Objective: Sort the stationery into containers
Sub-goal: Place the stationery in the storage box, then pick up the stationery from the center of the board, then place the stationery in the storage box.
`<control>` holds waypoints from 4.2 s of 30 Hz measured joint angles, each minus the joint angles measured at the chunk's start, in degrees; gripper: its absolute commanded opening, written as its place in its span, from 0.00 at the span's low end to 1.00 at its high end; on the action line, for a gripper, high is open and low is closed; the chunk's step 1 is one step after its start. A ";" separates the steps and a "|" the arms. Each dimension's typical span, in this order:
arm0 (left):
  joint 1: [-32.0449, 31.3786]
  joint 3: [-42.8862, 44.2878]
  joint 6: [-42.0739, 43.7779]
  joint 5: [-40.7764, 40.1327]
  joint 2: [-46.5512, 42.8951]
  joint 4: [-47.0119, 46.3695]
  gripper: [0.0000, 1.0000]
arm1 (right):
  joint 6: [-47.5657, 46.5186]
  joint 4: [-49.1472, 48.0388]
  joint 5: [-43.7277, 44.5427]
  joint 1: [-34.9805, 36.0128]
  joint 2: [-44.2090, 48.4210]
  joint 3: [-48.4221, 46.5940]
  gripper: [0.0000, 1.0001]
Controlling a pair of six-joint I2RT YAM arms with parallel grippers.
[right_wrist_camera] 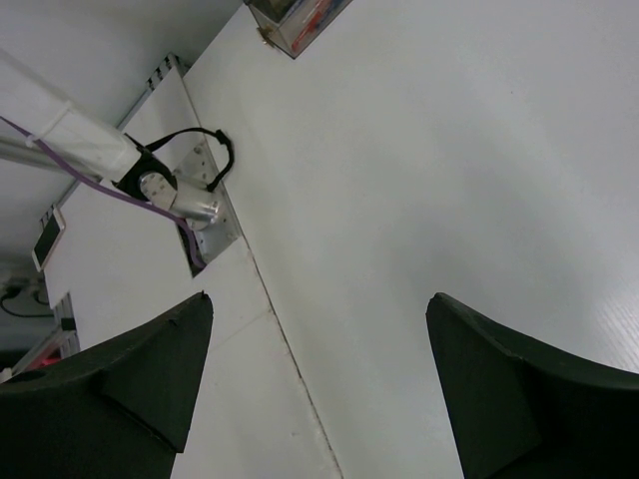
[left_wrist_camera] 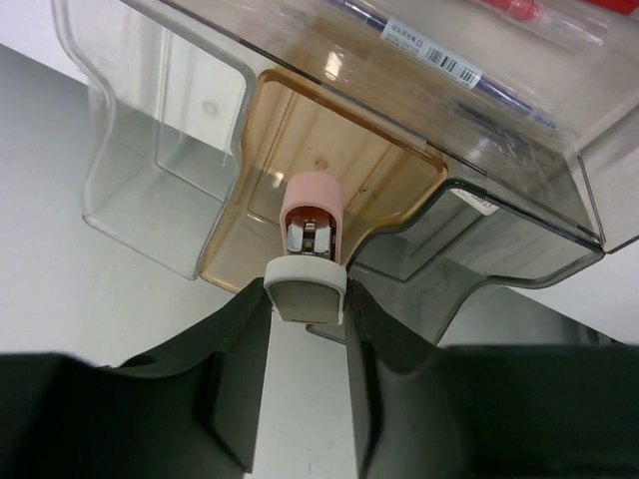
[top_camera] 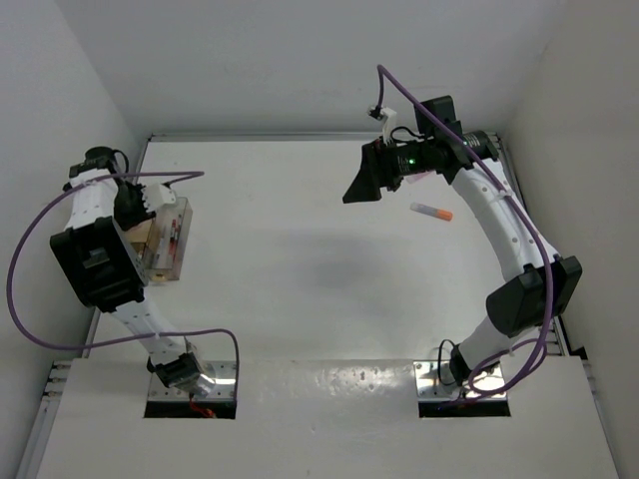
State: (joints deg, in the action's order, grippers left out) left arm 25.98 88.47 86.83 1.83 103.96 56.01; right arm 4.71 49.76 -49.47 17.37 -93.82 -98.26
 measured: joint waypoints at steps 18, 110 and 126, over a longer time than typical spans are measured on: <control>1.73 17.64 -28.89 16.72 -5.84 -11.32 1.00 | -1.90 0.83 7.63 -2.78 -0.15 1.36 0.78; -40.61 -35.28 -137.22 35.71 -25.64 -72.78 0.61 | 11.87 -12.04 24.46 18.43 -6.01 4.13 0.00; -41.00 -36.11 -137.50 36.17 -26.86 -73.72 0.29 | 10.91 -11.76 31.43 20.83 -6.14 1.25 0.00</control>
State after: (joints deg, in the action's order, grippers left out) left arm -15.03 52.36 -50.68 38.00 77.10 -17.72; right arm 15.62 38.00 -18.04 38.20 -99.96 -97.01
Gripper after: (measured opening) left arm 0.429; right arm 0.262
